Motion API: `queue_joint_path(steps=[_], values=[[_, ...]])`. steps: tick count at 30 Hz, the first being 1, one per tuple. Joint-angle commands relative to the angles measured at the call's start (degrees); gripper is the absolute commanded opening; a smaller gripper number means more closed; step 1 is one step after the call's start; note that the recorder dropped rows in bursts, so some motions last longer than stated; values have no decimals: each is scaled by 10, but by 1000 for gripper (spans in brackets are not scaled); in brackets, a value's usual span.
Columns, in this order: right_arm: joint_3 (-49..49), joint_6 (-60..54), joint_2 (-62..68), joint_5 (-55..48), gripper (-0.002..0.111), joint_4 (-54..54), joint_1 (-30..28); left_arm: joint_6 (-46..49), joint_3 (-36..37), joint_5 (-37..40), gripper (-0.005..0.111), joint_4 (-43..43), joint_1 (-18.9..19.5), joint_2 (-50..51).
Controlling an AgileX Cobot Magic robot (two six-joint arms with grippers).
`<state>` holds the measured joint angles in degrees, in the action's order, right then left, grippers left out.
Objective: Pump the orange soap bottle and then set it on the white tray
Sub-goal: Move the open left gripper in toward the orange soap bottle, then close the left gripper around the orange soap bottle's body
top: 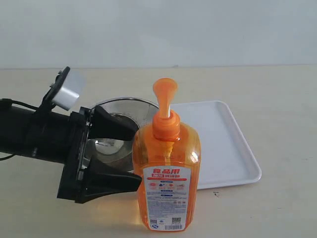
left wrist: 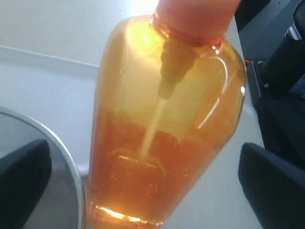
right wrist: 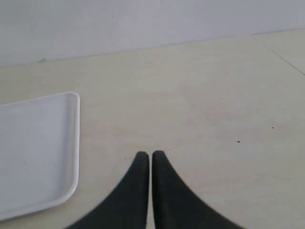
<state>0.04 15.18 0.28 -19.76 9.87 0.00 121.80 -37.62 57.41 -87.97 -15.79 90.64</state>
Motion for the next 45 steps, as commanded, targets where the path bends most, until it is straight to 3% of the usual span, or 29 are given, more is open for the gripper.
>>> queue_joint_path(steps=[1,7,14,20,45], values=[[0,-2,-3,6,0,0,-2,3,-13,16,109,-13,-10,1],[0,-2,-3,6,0,0,-2,3,-27,19,109,-13,-35,1],[0,-2,-3,6,0,0,-2,3,-42,6,109,-28,-35,39],[0,-1,-3,6,0,0,-2,3,-72,39,109,-28,-35,92],[0,-3,-3,6,0,0,-2,3,-85,37,109,-49,-56,112]])
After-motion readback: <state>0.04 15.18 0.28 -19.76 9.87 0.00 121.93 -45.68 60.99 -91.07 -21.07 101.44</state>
